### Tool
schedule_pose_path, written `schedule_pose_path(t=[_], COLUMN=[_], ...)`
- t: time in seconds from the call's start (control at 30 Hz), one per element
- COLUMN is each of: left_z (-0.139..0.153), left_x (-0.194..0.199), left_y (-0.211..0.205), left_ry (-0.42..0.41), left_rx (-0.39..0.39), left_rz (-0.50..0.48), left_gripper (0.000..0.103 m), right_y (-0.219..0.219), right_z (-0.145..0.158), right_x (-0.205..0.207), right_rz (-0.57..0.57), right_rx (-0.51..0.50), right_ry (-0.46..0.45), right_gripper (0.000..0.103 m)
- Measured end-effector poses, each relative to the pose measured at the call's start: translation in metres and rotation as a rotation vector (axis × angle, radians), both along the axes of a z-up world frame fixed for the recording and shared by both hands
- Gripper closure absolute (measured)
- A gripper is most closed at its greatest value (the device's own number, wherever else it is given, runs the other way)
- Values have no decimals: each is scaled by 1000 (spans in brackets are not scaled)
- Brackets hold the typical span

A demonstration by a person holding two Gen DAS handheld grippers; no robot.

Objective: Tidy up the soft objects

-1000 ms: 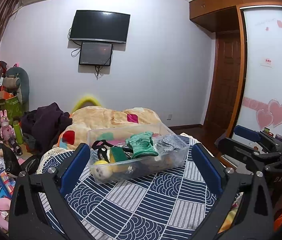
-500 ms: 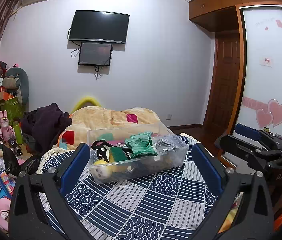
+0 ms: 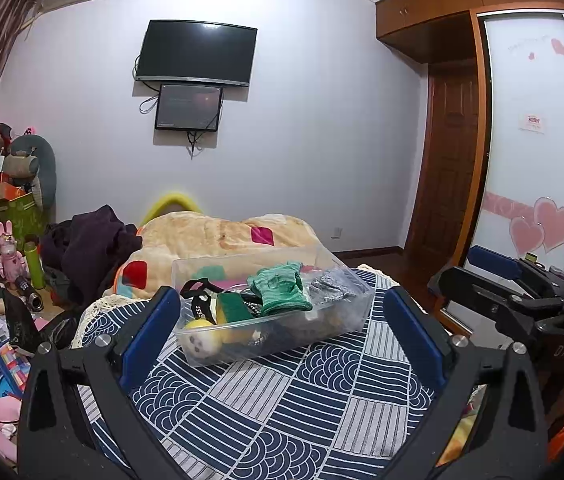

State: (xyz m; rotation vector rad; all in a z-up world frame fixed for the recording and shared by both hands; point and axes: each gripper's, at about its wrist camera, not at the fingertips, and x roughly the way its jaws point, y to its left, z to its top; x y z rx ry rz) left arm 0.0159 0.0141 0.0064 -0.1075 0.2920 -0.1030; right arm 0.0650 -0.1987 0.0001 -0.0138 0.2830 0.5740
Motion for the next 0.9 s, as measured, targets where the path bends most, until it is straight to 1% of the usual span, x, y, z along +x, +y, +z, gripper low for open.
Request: schedule_pose_path(t=[0.37, 0.9], left_z=[1, -1], left_x=[-2, 0], left_y=[2, 1], left_ry=[-5, 15], left_rx=[-11, -6], left_rz=[-9, -13], left_gripper=[0, 0], right_y=[1, 4], right_z=[-1, -3], right_x=[0, 2], right_rz=[2, 12], right_rx=[0, 3], right_ry=[4, 19], right_gripper=[0, 0])
